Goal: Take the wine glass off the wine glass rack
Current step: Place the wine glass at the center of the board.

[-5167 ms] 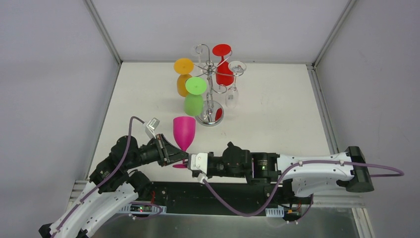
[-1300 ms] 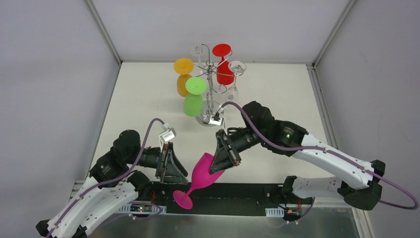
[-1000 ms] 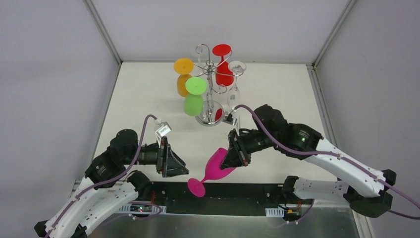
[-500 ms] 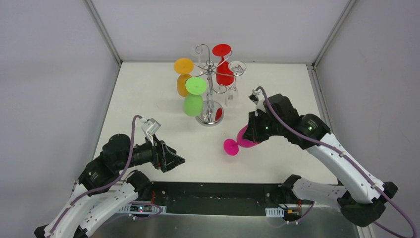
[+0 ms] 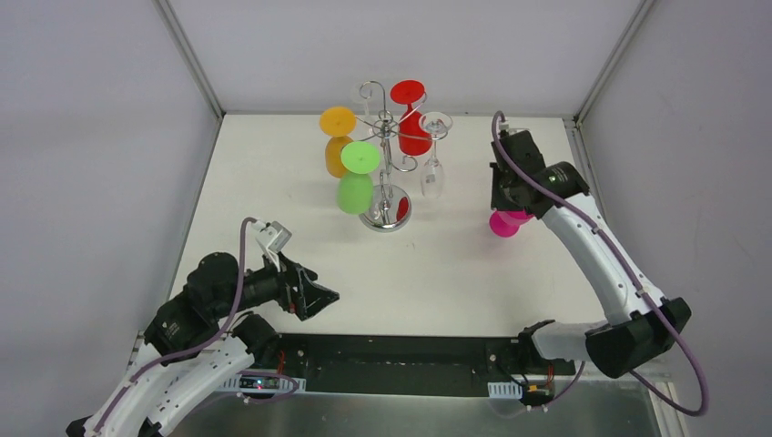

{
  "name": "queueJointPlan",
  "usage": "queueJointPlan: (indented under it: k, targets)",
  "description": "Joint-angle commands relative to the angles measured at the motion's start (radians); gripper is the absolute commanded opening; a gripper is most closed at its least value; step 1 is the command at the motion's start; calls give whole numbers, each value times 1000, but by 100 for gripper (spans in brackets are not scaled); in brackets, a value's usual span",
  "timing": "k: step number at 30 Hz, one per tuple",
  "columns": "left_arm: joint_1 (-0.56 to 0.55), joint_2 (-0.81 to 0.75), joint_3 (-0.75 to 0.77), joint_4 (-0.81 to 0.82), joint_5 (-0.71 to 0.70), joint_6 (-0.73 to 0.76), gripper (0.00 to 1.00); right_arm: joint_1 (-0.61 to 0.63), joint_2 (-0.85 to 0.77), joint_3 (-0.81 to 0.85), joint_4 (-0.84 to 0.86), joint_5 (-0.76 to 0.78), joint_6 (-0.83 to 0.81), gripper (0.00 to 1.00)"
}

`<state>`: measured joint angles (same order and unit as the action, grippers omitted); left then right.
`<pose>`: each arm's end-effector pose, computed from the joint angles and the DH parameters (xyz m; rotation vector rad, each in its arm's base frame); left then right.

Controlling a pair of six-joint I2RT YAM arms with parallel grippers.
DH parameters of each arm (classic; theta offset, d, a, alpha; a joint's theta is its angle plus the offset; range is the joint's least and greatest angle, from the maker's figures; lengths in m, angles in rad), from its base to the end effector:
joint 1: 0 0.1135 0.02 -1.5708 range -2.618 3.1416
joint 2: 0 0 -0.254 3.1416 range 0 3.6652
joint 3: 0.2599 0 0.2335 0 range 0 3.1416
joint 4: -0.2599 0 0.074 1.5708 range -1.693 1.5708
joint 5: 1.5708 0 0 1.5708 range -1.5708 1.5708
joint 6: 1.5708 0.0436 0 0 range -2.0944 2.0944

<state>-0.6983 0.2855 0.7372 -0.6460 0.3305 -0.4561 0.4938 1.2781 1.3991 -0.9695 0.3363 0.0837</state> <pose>0.0416 -0.0534 0.3153 0.4828 1.8340 -1.1057 0.2178 0.1009 0.3571 -0.3319 2.3382 -0.1300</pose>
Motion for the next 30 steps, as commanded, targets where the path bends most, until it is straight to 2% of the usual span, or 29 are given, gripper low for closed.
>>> queueJointPlan:
  k: [1,6,10,19,30]
  targets:
    - [10,-34,-4,1,-9,19,99,-109,55,86,38,74,-40,0]
    - [10,-77,-6,-7,-40,17,99,-200,162,191,28,54,-52,0]
    - [10,-86,-5,-10,-41,17,99,-247,213,215,67,73,-65,0]
    - [10,-105,-6,-12,-43,16,99,-376,323,286,130,-9,-9,0]
    - [10,-109,-5,-16,-58,16,99,-447,578,546,35,-77,32,0]
